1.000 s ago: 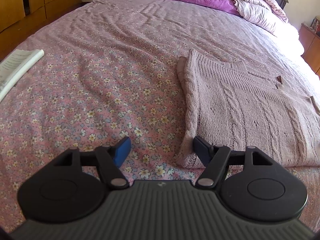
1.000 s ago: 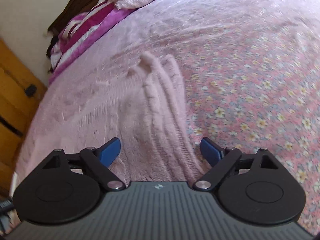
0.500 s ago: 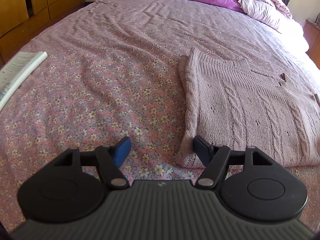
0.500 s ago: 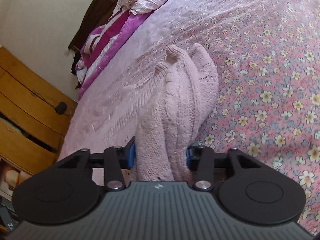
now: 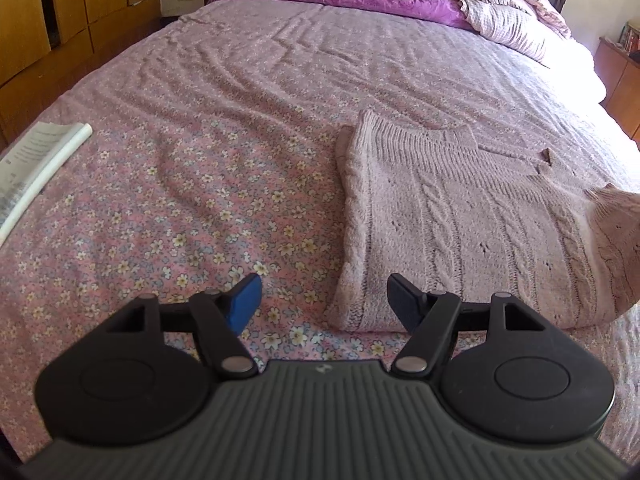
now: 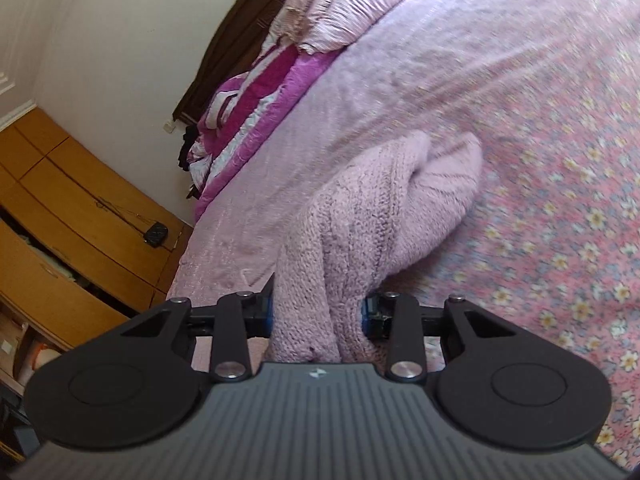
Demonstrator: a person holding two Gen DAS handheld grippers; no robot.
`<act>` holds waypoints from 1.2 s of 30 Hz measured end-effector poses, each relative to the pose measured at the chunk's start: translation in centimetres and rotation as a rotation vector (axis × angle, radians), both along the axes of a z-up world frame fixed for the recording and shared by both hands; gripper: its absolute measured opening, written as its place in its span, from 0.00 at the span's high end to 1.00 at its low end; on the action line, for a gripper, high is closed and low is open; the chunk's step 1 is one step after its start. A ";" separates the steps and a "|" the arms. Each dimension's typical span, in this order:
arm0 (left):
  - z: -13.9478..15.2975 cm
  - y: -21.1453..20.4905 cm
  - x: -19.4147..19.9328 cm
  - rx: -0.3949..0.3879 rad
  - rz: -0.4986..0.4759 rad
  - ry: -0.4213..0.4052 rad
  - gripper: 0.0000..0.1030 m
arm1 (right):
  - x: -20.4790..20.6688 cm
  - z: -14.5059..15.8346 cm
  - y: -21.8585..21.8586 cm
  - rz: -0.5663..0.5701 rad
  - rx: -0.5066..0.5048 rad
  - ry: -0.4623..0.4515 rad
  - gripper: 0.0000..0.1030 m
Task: Fold small clothes
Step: 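Grasp the cardigan side edge with the right gripper and fold it inward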
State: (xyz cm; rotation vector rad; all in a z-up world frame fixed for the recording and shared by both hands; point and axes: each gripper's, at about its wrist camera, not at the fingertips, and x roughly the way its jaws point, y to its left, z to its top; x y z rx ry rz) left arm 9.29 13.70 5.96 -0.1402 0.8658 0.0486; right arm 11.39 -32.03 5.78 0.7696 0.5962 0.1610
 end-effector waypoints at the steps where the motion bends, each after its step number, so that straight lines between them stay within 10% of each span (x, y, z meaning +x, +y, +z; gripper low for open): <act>1: 0.1 0.0 0.0 -0.001 0.000 -0.001 0.31 | -0.1 0.4 0.4 0.009 -0.003 -0.008 0.63; 19: 0.5 1.5 0.4 0.002 0.021 -0.013 0.31 | 0.7 6.7 11.4 0.281 -0.068 -0.120 0.64; 36: -0.3 2.7 1.2 0.005 0.021 -0.012 0.31 | 4.2 2.7 24.9 0.560 -0.252 -0.003 0.64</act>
